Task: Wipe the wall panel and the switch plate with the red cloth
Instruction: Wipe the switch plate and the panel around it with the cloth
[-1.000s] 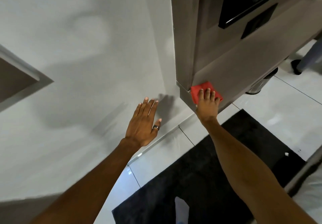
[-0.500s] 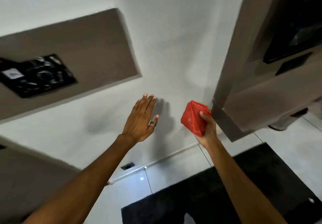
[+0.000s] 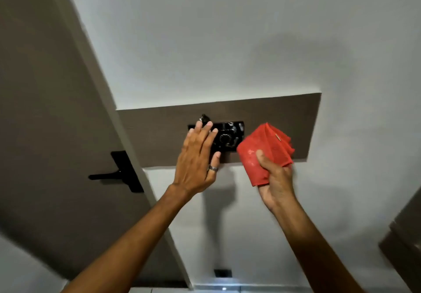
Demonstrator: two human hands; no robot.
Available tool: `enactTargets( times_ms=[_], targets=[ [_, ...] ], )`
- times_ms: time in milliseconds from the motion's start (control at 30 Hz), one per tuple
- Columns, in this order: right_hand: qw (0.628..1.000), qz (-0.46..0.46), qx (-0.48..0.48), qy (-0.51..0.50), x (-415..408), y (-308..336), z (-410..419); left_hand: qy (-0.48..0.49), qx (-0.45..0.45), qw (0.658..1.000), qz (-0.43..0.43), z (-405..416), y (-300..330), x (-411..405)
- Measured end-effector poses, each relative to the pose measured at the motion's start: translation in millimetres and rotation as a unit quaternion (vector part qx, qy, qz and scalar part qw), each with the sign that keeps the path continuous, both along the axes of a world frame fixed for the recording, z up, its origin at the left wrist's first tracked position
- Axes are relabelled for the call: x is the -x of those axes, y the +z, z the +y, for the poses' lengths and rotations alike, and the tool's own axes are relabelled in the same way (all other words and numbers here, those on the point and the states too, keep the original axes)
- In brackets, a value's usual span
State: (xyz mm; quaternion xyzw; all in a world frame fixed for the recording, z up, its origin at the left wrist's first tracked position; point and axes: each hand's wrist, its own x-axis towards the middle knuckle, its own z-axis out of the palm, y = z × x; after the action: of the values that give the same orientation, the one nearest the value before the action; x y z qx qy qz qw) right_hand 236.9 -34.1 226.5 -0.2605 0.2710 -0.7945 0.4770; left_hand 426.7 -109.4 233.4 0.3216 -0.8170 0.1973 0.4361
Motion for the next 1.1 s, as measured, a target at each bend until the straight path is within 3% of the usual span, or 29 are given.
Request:
enactTargets(
  times_ms=[67, 100, 167, 200, 233, 367, 500, 667, 767, 800, 867, 900, 933, 1000, 1033, 1100],
  targets=[
    [0.964, 0.197, 0.035, -0.178, -25, 10, -15, 0.039, 0.024, 0.999, 0.026, -14, 8, -24],
    [0.9, 0.35, 0.073, -0.25, -32, 8, -24, 0.055, 0.028, 0.997, 0.037, -21, 11, -34],
    [0.709, 0.613, 0.114, -0.329, -39, 0, -46, 0.073, 0.035, 0.996, 0.046, -34, 16, -47],
    [0.643, 0.68, 0.102, -0.337, -40, -9, -54, 0.075, 0.042, 0.995, 0.042, -40, 17, -52],
    [0.614, 0.711, 0.087, -0.333, -41, -18, -61, 0.072, 0.051, 0.995, 0.035, -48, 18, -56],
    [0.618, 0.705, 0.115, -0.328, -32, -38, -75, 0.057, 0.083, 0.995, 0.009, -76, 20, -68],
    [0.601, 0.656, 0.09, -0.448, -54, -34, -97, 0.089, 0.127, 0.988, 0.0, -93, 14, -68],
    [0.486, 0.67, 0.191, -0.528, -30, -16, -133, 0.13, 0.19, 0.973, -0.011, -105, 4, -66],
    [0.491, 0.631, 0.196, -0.568, -33, -28, -140, 0.151, 0.188, 0.971, 0.008, -103, -3, -60],
    [0.473, 0.636, 0.215, -0.571, -30, -31, -140, 0.153, 0.189, 0.97, 0.016, -101, -6, -58],
    [0.399, 0.668, 0.275, -0.565, -8, -29, -142, 0.157, 0.186, 0.97, 0.027, -98, -12, -54],
    [0.381, 0.676, 0.285, -0.562, 1, -26, -143, 0.156, 0.186, 0.97, 0.029, -98, -13, -53],
    [0.402, 0.671, 0.266, -0.564, 0, -25, -143, 0.157, 0.183, 0.97, 0.031, -99, -12, -52],
    [0.487, 0.626, 0.189, -0.579, -22, -28, -139, 0.162, 0.177, 0.97, 0.035, -100, -11, -55],
    [0.496, 0.616, 0.168, -0.588, -32, -33, -137, 0.164, 0.179, 0.97, 0.036, -100, -12, -56],
    [0.456, 0.637, 0.195, -0.59, -31, -39, -139, 0.154, 0.186, 0.97, 0.03, -100, -13, -54]
  ],
)
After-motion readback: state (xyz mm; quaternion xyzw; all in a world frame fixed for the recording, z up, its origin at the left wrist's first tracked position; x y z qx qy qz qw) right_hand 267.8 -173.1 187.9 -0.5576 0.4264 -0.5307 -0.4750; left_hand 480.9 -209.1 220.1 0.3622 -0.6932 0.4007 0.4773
